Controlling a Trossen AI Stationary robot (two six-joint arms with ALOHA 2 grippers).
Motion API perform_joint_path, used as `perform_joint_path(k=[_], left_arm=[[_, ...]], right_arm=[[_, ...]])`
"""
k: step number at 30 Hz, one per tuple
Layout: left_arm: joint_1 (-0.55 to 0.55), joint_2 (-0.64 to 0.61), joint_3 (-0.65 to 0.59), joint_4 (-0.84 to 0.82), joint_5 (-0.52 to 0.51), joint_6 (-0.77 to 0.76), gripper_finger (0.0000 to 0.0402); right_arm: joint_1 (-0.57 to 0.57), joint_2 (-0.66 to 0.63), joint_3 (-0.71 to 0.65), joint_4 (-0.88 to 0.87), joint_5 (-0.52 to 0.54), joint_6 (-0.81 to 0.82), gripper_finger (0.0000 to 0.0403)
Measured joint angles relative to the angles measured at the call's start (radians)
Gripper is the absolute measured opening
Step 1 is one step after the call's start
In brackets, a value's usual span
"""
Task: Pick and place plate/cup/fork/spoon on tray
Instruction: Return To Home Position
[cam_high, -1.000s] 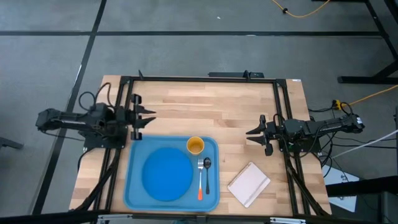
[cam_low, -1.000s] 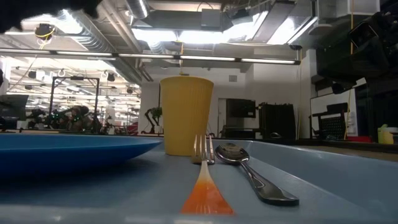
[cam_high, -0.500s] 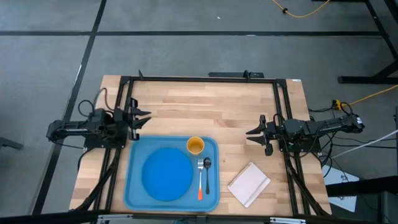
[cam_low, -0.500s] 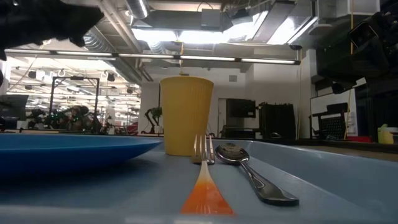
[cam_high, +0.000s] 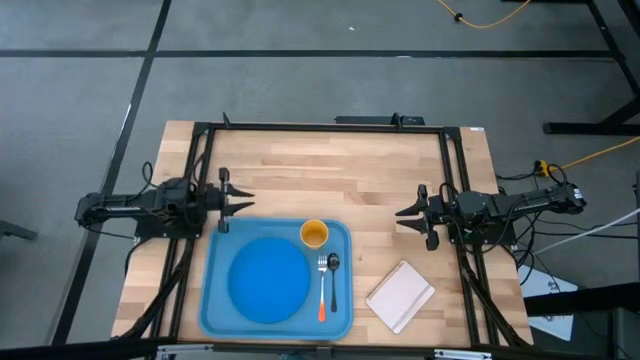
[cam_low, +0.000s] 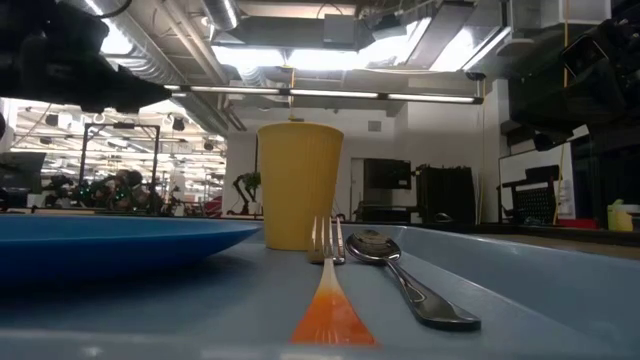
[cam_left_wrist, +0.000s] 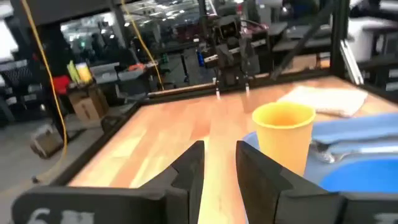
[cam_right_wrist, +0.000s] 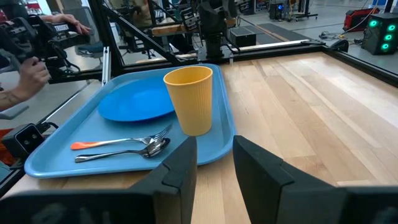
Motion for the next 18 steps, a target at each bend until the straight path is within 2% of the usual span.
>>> perform_joint_path(k=[3,8,18], left_arm=[[0.000,0.000,0.000,0.000,0.005,0.050,0.0085],[0.000,0.000,0.000,0.003,0.023,-0.010,0.0085],[0.000,0.003,0.000,0.002,0.009,-0.006,0.0085]], right_arm=[[0.000,0.000,0.000,0.000,0.000,0.000,0.0110],[0.000,0.000,0.000,0.000,0.000,0.000,0.0110],[0.000,0.000,0.000,0.000,0.000,0.000,0.0110]])
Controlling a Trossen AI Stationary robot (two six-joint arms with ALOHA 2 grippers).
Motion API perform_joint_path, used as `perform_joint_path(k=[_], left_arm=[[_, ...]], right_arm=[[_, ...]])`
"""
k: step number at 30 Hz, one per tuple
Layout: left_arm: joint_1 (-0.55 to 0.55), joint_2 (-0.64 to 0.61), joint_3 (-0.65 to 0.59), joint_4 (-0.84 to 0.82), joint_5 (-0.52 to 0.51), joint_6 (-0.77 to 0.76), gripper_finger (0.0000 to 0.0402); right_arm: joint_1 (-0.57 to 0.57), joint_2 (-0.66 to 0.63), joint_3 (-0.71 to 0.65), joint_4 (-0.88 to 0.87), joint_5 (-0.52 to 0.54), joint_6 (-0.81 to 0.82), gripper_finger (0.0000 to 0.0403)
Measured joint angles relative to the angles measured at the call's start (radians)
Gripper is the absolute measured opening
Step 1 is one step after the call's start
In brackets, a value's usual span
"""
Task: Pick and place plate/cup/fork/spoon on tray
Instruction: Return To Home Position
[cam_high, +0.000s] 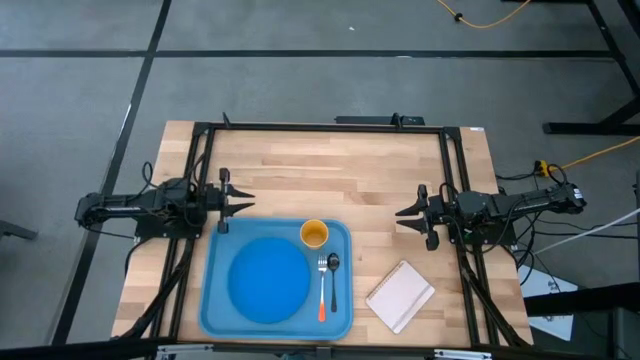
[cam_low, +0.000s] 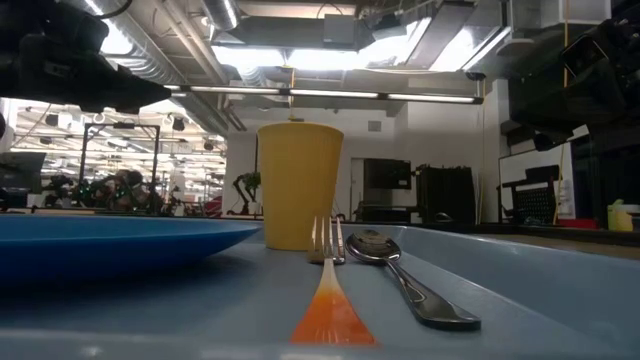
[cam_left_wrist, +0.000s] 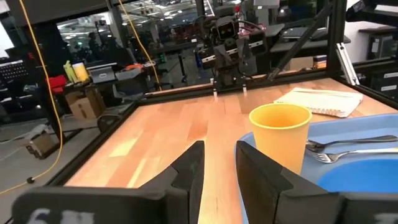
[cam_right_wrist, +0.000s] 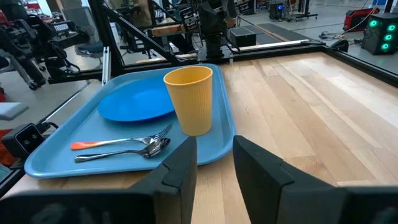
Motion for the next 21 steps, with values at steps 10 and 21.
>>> perform_joint_path(k=[10,21], left_arm=[[0.000,0.000,0.000,0.000,0.000,0.000,0.0085],[0.000,0.000,0.000,0.000,-0.001,0.001,0.0085]], right_arm=[[0.000,0.000,0.000,0.000,0.000,0.000,0.0110],[0.000,-0.004,0.000,-0.004,-0.042,0.000,0.0110]])
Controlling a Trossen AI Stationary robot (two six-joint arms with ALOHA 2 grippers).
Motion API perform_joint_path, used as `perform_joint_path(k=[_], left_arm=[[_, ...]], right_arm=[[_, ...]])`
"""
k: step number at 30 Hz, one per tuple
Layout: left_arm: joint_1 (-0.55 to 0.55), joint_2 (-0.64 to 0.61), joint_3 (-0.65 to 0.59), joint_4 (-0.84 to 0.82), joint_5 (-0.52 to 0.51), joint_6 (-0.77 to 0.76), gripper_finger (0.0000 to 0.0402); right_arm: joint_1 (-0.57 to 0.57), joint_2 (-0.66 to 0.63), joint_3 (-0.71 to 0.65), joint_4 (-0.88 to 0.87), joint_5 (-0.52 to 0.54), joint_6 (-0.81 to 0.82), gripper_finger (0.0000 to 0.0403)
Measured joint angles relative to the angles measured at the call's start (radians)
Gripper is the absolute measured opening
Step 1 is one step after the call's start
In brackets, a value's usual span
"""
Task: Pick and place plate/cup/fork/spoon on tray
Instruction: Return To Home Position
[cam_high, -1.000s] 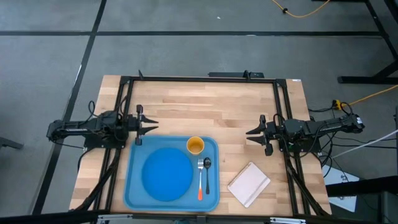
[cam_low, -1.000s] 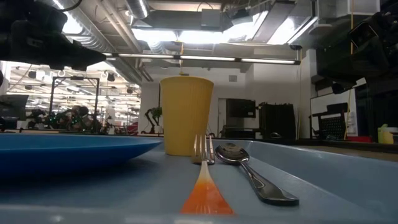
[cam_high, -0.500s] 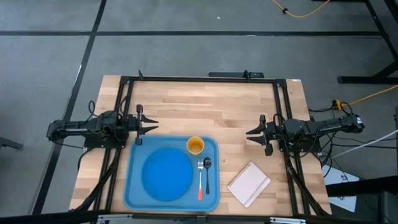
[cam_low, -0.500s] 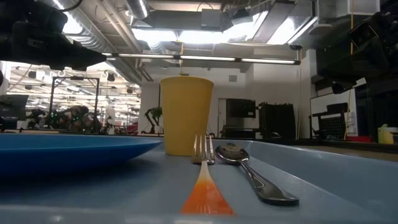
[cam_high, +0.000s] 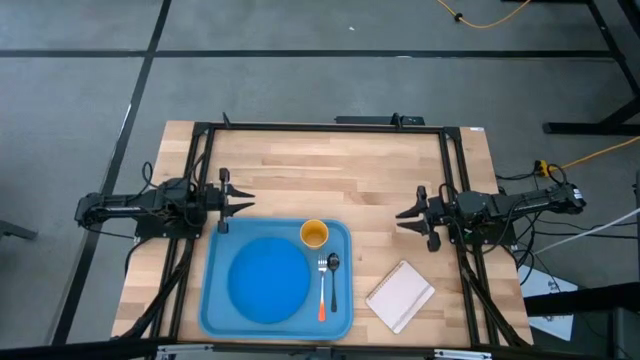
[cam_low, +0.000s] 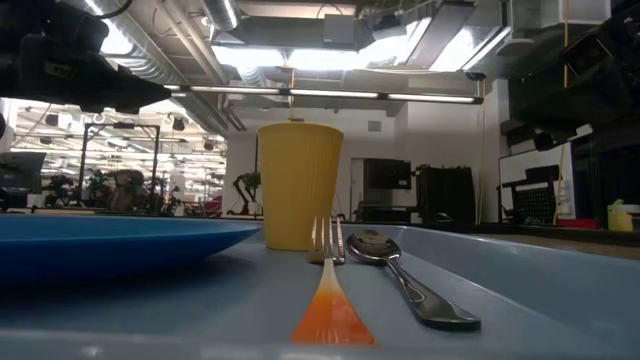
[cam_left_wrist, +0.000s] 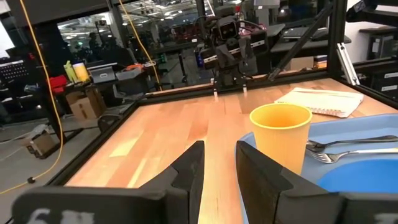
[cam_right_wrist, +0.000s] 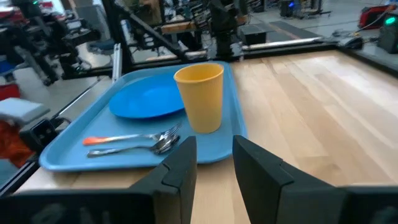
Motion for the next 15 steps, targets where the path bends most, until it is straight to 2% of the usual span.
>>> perform_joint_path(k=[6,15], left_arm=[[0.000,0.000,0.000,0.000,0.000,0.000,0.0085],[0.000,0.000,0.000,0.000,0.000,0.000,0.0085]], right_arm=[[-0.001,-0.020,0.000,-0.004,-0.012,0.000,0.0110],[-0.085,-0.179,0.000,-0.016,-0.070,0.000,0.0110]])
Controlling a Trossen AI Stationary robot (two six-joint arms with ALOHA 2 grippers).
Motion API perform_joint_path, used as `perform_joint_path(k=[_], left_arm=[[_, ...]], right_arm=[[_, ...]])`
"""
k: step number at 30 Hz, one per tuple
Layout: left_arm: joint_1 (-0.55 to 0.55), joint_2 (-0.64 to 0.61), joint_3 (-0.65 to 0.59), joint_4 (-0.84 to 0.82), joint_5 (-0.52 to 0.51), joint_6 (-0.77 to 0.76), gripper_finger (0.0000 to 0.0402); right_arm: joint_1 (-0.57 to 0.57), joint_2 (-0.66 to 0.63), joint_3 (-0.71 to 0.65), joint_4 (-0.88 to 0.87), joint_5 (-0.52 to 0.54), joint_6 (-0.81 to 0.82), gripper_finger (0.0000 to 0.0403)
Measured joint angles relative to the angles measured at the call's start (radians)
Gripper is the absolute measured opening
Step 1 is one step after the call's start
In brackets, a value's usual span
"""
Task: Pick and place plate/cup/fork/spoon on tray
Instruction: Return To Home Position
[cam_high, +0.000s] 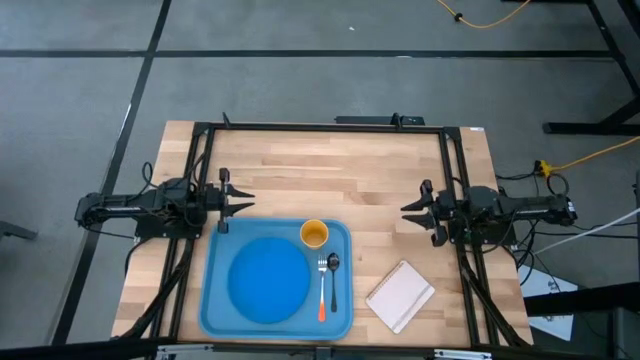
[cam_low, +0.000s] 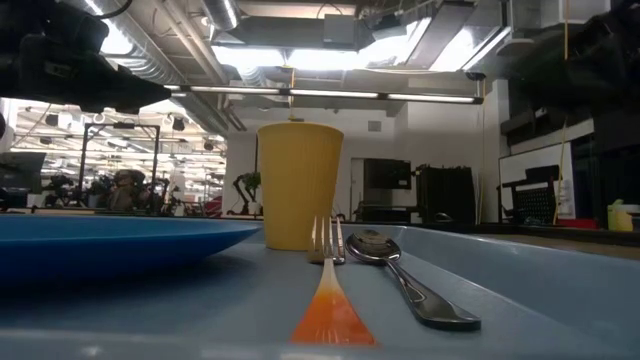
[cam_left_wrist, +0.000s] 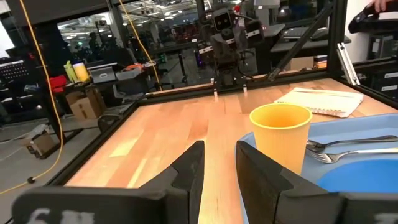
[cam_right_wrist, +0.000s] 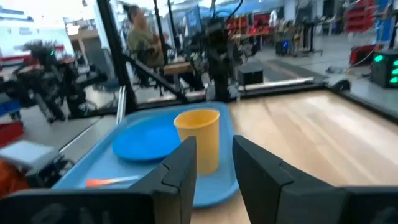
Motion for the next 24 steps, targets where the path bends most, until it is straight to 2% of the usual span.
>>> perform_joint_path(k=[6,24], left_arm=[[0.000,0.000,0.000,0.000,0.000,0.000,0.0085],[0.000,0.000,0.000,0.000,0.000,0.000,0.0085]], right_arm=[[-0.047,-0.004,0.000,-0.005,-0.002,0.000,0.0110],[-0.068,0.020,0.000,0.001,-0.004,0.000,0.0110]])
